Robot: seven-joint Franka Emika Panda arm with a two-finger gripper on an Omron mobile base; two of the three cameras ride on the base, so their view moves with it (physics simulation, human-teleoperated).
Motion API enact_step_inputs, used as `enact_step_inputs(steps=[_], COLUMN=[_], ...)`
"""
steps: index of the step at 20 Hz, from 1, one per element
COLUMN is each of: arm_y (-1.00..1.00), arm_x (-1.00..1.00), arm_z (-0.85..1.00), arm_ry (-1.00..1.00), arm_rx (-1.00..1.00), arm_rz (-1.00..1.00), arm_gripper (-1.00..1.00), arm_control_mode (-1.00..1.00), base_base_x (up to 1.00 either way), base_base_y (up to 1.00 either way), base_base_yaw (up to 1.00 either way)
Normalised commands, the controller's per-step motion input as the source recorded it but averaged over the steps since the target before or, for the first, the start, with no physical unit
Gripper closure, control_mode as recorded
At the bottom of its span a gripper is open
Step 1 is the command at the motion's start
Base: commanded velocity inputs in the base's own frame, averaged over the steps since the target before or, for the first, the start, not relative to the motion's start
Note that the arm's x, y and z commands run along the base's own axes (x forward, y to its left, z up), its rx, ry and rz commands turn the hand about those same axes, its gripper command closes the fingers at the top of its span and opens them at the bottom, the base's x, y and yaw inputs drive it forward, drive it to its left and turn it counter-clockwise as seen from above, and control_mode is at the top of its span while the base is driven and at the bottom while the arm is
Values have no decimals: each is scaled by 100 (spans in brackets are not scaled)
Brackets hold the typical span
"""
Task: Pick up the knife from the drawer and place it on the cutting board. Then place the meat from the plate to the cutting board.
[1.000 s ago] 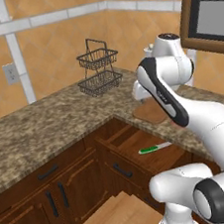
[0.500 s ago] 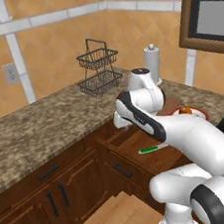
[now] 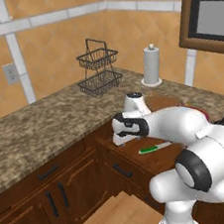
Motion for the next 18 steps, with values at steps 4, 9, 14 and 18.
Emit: enact_step_inputs(steps=[4, 9, 14, 18], arm_y=[1, 31, 34, 32], arm_x=[53, 3, 0, 0], arm_z=[-86, -65, -41, -39], arm_ry=[6, 0, 1, 4], arm_rx=[0, 0, 1, 0], arm_rz=[14, 7, 0, 0], arm_gripper=[-100, -100, -100, -100], arm_control_mode=[-100, -100, -100, -100], base_base_x=[0, 0, 0, 0], base_base_y=[0, 0, 0, 0], base_base_yaw=[0, 0, 0, 0])
